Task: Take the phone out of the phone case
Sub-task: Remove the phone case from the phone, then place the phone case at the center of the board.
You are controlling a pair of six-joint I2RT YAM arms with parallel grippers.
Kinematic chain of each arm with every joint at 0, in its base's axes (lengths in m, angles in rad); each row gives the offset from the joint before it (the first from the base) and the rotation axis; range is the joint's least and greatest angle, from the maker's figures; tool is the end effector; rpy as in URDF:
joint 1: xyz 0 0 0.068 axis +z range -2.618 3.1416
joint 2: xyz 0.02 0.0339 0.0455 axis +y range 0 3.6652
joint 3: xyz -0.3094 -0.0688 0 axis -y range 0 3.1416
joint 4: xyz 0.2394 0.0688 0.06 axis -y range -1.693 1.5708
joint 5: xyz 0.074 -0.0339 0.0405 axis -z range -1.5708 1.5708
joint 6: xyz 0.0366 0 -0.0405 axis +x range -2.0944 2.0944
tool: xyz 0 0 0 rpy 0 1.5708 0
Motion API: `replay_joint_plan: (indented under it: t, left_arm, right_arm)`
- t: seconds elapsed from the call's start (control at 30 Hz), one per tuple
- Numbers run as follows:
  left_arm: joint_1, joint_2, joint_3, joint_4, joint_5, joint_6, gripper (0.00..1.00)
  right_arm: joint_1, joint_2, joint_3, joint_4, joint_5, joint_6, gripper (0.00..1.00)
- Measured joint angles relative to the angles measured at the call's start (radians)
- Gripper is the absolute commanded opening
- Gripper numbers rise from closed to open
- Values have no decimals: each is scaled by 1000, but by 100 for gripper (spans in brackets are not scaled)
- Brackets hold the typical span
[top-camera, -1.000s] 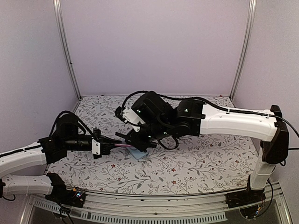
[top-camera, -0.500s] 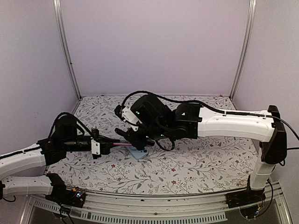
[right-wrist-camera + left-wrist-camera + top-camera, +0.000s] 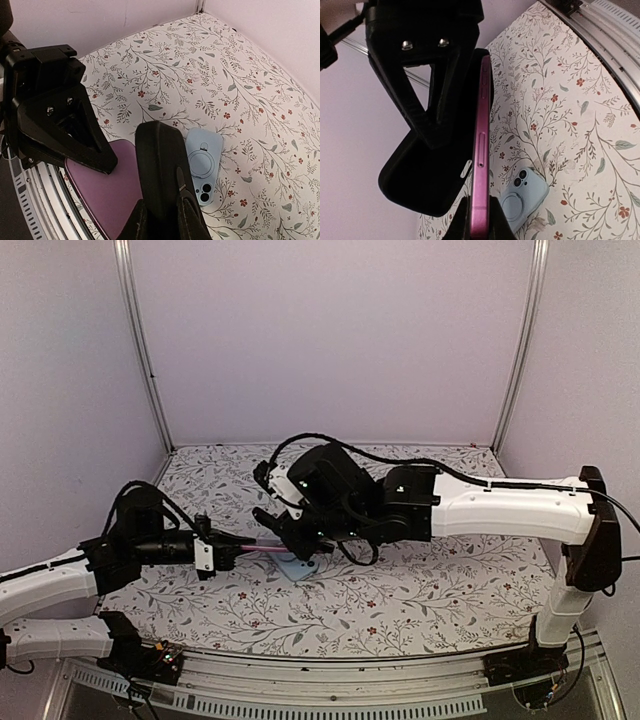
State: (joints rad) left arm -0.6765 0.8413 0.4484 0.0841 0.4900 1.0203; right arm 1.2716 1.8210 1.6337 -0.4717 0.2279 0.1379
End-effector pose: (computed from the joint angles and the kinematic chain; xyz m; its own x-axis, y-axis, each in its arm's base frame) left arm 0.1133 -0.1131 0.2756 0.6448 0.4467 -0.6203 0.6738 0.0509 0.7371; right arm 0.1346 0.4082 0.3605 -0.2995 -0.5166 -0.8021 -0.8451 0.5339 -0.0284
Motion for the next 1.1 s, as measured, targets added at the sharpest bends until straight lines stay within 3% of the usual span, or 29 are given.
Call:
replay_joint_plan:
  t: [0.6, 0.87, 1.1]
  left_arm:
    - [11, -13, -1, 8, 14, 3, 0]
    - [49, -33, -1, 100, -61, 3, 0]
    - [52, -33, -1, 111, -78, 2, 0]
  right_arm:
    - [-48, -142, -135, 24, 70, 95, 4]
    - [-234, -197, -195, -11, -19, 136, 1]
    - [-473, -211, -244, 70, -198, 167, 0]
